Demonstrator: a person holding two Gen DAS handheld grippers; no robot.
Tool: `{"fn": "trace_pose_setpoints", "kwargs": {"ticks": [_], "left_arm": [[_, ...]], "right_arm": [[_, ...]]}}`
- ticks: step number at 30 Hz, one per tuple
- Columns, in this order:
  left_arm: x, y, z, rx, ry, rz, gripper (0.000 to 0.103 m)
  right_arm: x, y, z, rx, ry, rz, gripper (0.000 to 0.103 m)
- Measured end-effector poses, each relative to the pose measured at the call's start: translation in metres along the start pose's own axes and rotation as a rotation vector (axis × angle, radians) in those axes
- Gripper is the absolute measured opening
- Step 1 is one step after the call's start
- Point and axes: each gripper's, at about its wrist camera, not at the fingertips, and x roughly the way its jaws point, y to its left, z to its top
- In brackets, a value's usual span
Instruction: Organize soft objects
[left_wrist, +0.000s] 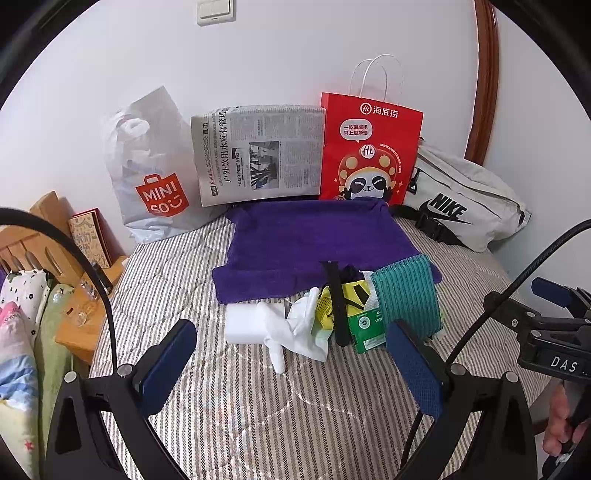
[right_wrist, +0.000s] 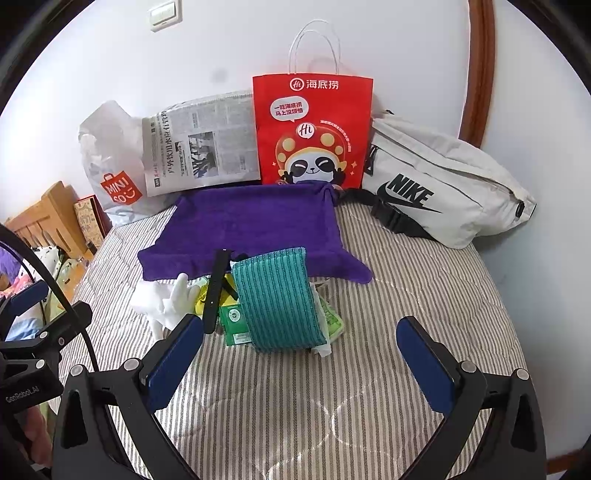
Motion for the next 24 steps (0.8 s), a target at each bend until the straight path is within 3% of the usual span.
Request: {"fn": "trace_pose_setpoints", "kwargs": {"ticks": [24], "left_arm": [[-0.0004, 0.0018, -0.0031, -0.004, -0.005, 0.000, 0.103]], "right_arm": [[-0.0020, -0.0031, -0.0010, 0.009, -0.003, -0.002, 0.103]]}}
